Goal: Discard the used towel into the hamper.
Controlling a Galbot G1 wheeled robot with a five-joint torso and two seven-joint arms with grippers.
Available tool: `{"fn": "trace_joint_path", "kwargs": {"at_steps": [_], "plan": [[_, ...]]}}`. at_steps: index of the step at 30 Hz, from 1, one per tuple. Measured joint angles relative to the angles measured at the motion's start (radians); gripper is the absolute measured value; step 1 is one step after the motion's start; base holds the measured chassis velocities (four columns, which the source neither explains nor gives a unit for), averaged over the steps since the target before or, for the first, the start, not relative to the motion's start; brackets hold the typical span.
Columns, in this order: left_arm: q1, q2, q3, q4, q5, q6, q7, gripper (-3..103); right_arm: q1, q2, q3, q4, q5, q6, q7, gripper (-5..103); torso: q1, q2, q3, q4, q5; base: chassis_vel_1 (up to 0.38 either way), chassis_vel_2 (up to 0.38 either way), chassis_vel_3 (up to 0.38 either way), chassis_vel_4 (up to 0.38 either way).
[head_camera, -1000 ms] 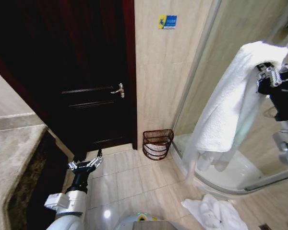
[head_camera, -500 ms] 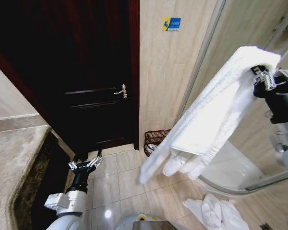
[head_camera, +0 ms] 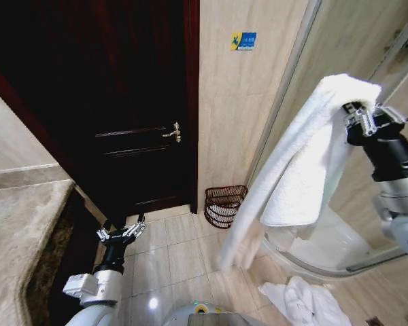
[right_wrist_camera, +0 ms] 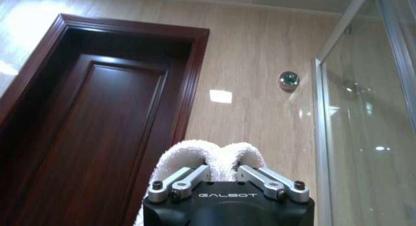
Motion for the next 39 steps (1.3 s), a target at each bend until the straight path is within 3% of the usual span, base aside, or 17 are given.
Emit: {"fn": "trace_joint_path", "kwargs": {"at_steps": [20,29,39], "plan": [[0.0,0.0,0.0,0.0,0.0,0.0,0.0,100,0.003,0.003,-0.013,0.001,-0.016,0.006,-0.009,5,-0.003,-0.006,-0.003,0.0004,-0.0003,-0.118,0.126,0.116,-0.116],[0.0,0.0,0.0,0.0,0.0,0.0,0.0,100,0.034,-0.061,0.051,0.014,0.018,0.002,0.024,5,-0.002,-0.009,-0.004,0.0005,-0.0002,-0.238,0.227,0.215,-0.208],[0.0,0.0,0.0,0.0,0.0,0.0,0.0,100,0.036,-0.066,0.052,0.013,0.021,0.001,0.025,5,-0.005,-0.008,-0.005,-0.0004,-0.0003,0.0,0.004,-0.011,0.014]]}}
